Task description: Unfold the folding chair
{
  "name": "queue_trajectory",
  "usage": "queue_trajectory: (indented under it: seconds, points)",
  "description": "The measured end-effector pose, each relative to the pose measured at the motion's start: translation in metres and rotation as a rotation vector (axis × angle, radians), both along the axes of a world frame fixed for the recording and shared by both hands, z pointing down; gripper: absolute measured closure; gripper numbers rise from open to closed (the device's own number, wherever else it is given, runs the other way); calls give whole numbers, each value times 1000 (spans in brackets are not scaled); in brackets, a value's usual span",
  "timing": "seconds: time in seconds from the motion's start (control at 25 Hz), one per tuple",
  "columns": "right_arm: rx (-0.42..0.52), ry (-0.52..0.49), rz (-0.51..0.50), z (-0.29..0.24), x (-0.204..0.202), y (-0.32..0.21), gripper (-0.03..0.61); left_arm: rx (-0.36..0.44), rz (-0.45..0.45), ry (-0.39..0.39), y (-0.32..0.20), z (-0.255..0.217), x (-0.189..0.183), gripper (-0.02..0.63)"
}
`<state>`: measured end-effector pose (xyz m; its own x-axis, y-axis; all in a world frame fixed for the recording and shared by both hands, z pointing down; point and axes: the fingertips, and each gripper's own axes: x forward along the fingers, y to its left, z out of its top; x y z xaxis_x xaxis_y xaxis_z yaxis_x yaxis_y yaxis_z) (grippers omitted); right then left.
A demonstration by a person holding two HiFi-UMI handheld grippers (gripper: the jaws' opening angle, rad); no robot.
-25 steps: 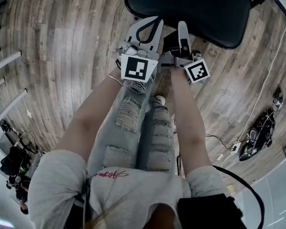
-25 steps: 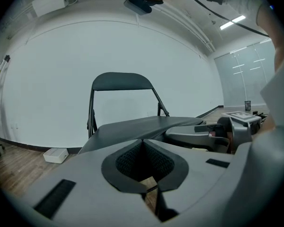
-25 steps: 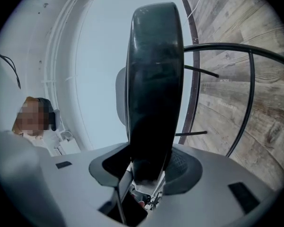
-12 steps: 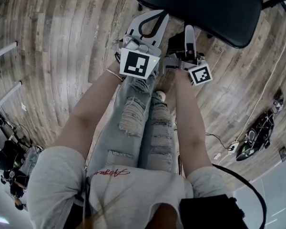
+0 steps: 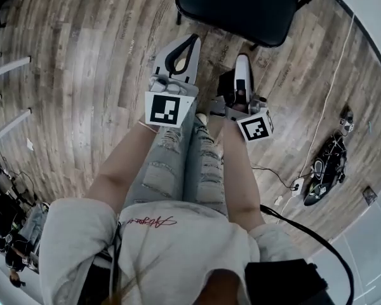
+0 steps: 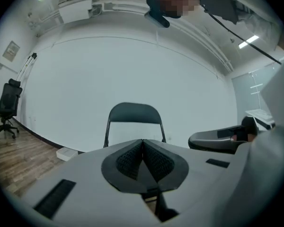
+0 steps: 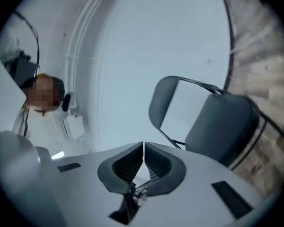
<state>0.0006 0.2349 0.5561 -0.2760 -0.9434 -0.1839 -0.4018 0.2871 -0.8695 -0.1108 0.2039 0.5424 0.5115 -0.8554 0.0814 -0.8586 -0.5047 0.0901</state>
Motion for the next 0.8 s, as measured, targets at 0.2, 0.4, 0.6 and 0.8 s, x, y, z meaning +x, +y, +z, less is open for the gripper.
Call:
queue_trajectory:
  seconds: [0.2, 0.4, 0.6, 0.8]
  points:
    - [106, 469, -24, -175, -10, 22, 554, -18, 32, -26, 41, -142, 21, 598]
    - [163, 789, 18, -271, -18, 48, 554, 33, 112, 29, 72, -242, 33, 598]
    - [163, 866, 80, -298, -21, 63, 554, 127, 183, 64, 88, -296, 25, 598]
    - [163, 883, 91, -306, -30, 77, 554, 148, 196, 39, 101, -299, 19, 598]
